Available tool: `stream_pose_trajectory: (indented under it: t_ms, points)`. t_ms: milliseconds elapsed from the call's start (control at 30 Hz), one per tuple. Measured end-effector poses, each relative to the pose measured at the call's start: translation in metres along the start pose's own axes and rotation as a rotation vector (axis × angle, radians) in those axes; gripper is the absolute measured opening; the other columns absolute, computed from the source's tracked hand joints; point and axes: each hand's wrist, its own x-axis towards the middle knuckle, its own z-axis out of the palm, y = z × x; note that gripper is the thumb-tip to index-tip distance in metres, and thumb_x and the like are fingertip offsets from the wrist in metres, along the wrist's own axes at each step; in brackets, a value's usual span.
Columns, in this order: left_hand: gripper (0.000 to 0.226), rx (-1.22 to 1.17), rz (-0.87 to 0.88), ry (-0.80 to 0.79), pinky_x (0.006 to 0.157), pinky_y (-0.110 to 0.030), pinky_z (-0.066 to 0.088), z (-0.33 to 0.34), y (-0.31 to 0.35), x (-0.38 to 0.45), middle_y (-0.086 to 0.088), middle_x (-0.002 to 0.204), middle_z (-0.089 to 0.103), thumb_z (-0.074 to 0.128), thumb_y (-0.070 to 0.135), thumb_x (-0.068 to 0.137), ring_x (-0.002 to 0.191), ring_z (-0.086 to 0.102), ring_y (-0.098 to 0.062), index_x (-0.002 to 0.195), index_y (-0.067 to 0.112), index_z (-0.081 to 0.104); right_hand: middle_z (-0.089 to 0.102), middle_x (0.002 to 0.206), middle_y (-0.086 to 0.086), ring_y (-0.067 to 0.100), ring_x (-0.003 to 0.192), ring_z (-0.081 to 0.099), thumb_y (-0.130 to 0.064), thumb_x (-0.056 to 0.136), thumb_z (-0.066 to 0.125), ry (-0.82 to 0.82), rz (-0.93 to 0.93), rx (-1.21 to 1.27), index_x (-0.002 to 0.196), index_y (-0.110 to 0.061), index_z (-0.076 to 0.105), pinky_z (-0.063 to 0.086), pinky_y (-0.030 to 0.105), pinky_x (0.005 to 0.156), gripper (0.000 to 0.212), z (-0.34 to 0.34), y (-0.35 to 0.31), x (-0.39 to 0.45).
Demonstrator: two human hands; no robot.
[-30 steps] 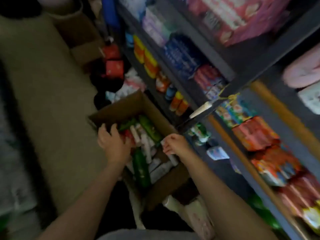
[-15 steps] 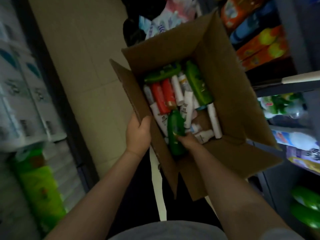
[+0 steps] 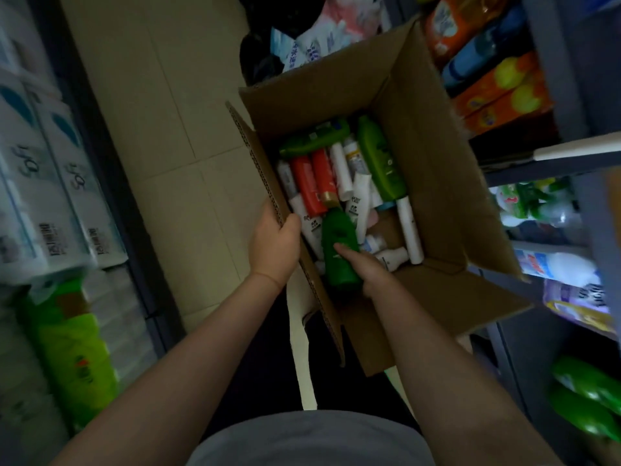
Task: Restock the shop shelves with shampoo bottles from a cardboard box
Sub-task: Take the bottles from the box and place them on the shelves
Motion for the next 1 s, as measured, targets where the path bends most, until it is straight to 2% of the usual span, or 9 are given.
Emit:
stream_pose_trajectory:
  t_ms: [100,167,267,333,400,567,767,867,1000]
  points:
    - [0.076,0.139,0.063,0.022,0.109,-0.034,0.035,0.009,0.021,-0.015,-0.009,0.141,0.041,0.067,0.036,0.082,0.127,0.043,-0.021,0.146,0.008,0.038,0.071,0.114,0.011,0.029,0.103,0.069,-0.041,0.074,0.084,-0.043,-0.061,0.110,0.126,-0.015,0.060,0.057,0.042,0.087,0.063,-0.008,-0.020,-0.044]
    - [0.085,0.219,0.187,0.105,0.116,-0.041,0.028,0.014,0.038,-0.030,-0.018,0.149,0.030,0.073,0.027,0.082,0.137,0.031,-0.029,0.150,0.004,0.028,0.072,0.114,0.010,0.030,0.102,0.070,-0.040,0.076,0.082,-0.075,-0.168,0.135,0.128,-0.020,0.058,0.058,0.043,0.083,0.061,-0.020,-0.036,-0.082]
    - [0.068,0.230,0.342,0.114,0.113,-0.039,0.031,0.024,0.077,-0.057,-0.019,0.143,0.039,0.071,0.026,0.083,0.134,0.036,-0.033,0.140,0.002,0.044,0.073,0.113,0.009,0.029,0.101,0.071,-0.041,0.071,0.085,-0.101,-0.354,0.175,0.128,-0.019,0.061,0.057,0.040,0.080,0.066,-0.042,-0.060,-0.151]
    - [0.037,0.084,0.293,-0.093,0.095,-0.024,0.043,0.034,0.116,-0.083,-0.008,0.116,0.058,0.068,0.025,0.090,0.112,0.056,-0.023,0.121,0.005,0.060,0.074,0.110,0.009,0.028,0.099,0.071,-0.044,0.067,0.085,-0.099,-0.528,0.182,0.123,-0.019,0.065,0.057,0.039,0.081,0.065,-0.057,-0.076,-0.201]
    - [0.023,-0.172,0.190,-0.408,0.082,-0.026,0.051,0.048,0.155,-0.118,-0.004,0.097,0.070,0.067,0.031,0.091,0.093,0.065,-0.018,0.103,0.011,0.068,0.075,0.108,0.008,0.025,0.097,0.071,-0.051,0.075,0.075,-0.089,-0.682,0.205,0.113,-0.023,0.070,0.056,0.043,0.087,0.047,-0.073,-0.091,-0.249]
    - [0.045,-0.431,0.274,-0.709,0.091,-0.043,0.056,0.088,0.230,-0.200,-0.018,0.114,0.072,0.067,0.035,0.088,0.099,0.069,-0.029,0.121,0.005,0.067,0.071,0.120,0.008,0.025,0.112,0.067,-0.077,0.080,0.053,0.010,-0.835,0.351,0.118,-0.021,0.071,0.049,0.047,0.103,0.070,-0.119,-0.113,-0.345]
    - [0.039,-0.351,0.453,-0.914,0.073,-0.033,0.061,0.130,0.280,-0.280,-0.014,0.098,0.075,0.067,0.036,0.077,0.080,0.072,-0.022,0.104,0.008,0.072,0.073,0.111,-0.004,0.012,0.102,0.070,-0.039,0.093,0.064,0.248,-1.137,0.144,0.111,-0.028,0.067,0.056,0.032,0.090,0.021,-0.182,-0.085,-0.437]
    - [0.035,-0.238,0.598,-1.095,0.073,-0.030,0.060,0.144,0.294,-0.312,-0.010,0.101,0.075,0.063,0.026,0.082,0.087,0.072,-0.021,0.112,0.010,0.068,0.071,0.114,-0.002,0.013,0.107,0.067,-0.025,0.085,0.076,0.368,-1.268,0.091,0.120,-0.023,0.065,0.056,0.036,0.092,0.037,-0.218,-0.072,-0.460]
    - [0.045,0.027,0.821,-1.195,0.088,-0.031,0.057,0.171,0.310,-0.343,0.001,0.110,0.075,0.075,0.021,0.076,0.103,0.070,-0.016,0.120,0.020,0.064,0.071,0.103,-0.013,0.002,0.100,0.064,-0.016,0.076,0.084,0.587,-1.376,0.087,0.111,-0.034,0.066,0.051,0.019,0.082,0.043,-0.263,-0.053,-0.478]
